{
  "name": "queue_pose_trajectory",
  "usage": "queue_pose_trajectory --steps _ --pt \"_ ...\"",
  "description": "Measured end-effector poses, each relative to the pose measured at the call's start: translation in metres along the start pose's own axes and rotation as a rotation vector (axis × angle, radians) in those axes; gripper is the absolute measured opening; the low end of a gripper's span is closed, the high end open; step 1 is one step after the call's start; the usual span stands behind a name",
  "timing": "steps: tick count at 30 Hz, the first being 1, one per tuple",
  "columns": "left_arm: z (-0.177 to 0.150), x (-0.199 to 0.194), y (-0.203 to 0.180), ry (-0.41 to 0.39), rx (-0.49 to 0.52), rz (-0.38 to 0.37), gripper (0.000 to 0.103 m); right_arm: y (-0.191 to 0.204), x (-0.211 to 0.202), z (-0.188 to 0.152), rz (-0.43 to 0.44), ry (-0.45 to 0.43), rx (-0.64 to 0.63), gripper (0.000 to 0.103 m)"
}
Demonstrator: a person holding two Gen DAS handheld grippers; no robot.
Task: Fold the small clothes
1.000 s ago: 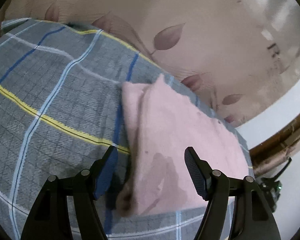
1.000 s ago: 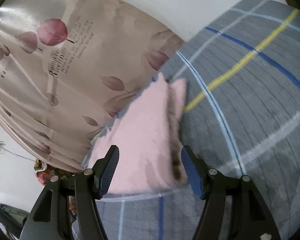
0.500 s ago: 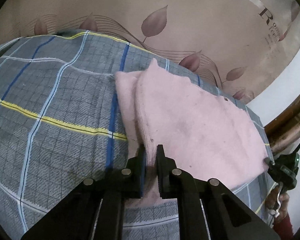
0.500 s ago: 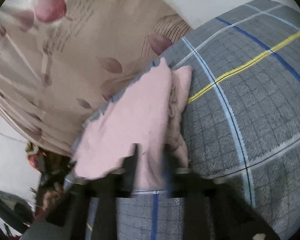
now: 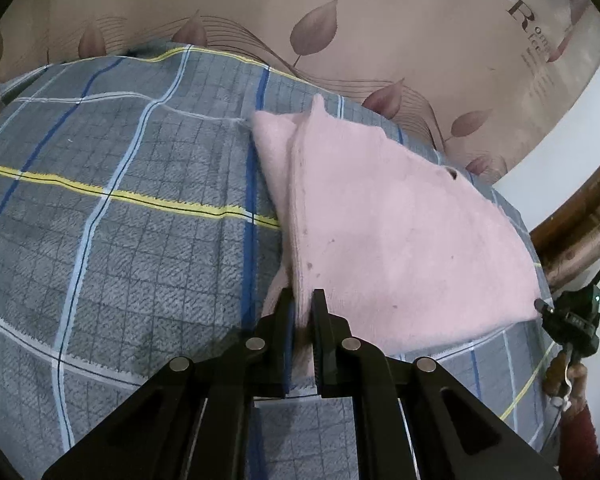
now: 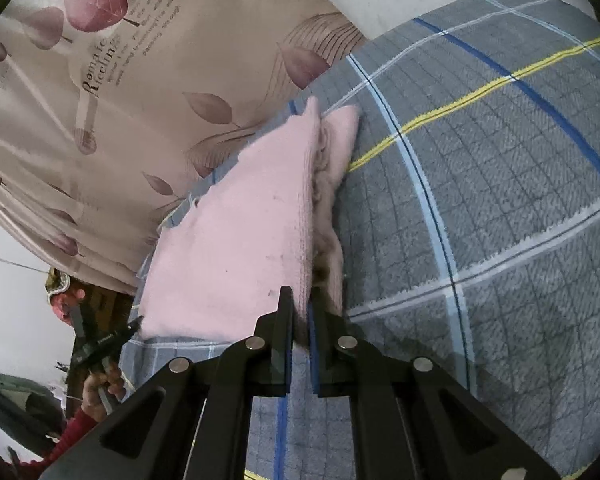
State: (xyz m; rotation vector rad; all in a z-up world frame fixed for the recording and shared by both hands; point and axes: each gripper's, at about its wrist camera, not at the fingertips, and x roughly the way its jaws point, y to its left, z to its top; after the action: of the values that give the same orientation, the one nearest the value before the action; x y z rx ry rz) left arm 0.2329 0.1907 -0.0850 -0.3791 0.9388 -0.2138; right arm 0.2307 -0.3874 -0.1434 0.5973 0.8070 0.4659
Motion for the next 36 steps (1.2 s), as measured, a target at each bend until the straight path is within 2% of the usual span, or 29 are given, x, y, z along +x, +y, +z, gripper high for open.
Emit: queue_pose_trajectory --steps 4,6,12,16,18,19,21,22,23,25,28,33,36 --pt "-0.003 0.002 0.000 0.009 0.004 0.006 0.008 -0.002 0.008 -0.001 -0.026 0.043 -0.001 0.007" --pt "-0.005 0.002 0.002 0.012 -0.002 0.002 0.008 -0.010 0.008 -0.001 0.000 0.042 0.045 0.007" --pt "-0.007 -0.001 0.008 0.006 -0.033 -0.045 0.008 -0.001 0.006 0.000 -0.038 0.026 0.007 0.010" --pt "-0.008 -0.012 0.010 -0.030 -0.055 -0.065 0.010 -0.001 0.006 -0.004 -0.050 0.000 0.005 0.010" --pt "-0.006 -0.022 0.010 -0.073 -0.068 -0.068 0.011 0.000 0.005 -0.005 -0.057 -0.008 0.000 0.011" --pt "-0.005 -0.026 0.009 -0.094 -0.067 -0.067 0.016 0.001 0.005 -0.006 -0.061 -0.012 -0.006 0.012" --pt "0.000 -0.033 0.008 -0.140 -0.063 -0.052 0.035 0.001 0.004 -0.008 -0.061 -0.021 -0.008 0.016" --pt "0.005 -0.035 0.007 -0.159 -0.066 -0.035 0.055 0.001 0.004 -0.009 -0.057 -0.025 -0.009 0.018" --pt "0.008 -0.037 0.006 -0.183 -0.073 -0.020 0.068 0.001 0.004 -0.009 -0.049 -0.027 -0.011 0.022" --pt "0.016 -0.036 0.006 -0.214 -0.081 -0.027 0.079 0.002 0.003 -0.009 -0.034 -0.031 -0.012 0.024" --pt "0.032 -0.015 0.008 -0.151 -0.095 -0.072 0.082 0.000 0.001 -0.010 -0.022 -0.035 0.008 0.024" --pt "0.053 0.039 0.018 0.047 -0.129 -0.185 0.081 -0.002 -0.002 -0.010 -0.012 -0.050 0.030 0.024" --pt "0.059 0.045 0.017 0.050 -0.072 -0.190 0.080 0.001 -0.001 -0.011 -0.027 -0.053 0.012 0.025"
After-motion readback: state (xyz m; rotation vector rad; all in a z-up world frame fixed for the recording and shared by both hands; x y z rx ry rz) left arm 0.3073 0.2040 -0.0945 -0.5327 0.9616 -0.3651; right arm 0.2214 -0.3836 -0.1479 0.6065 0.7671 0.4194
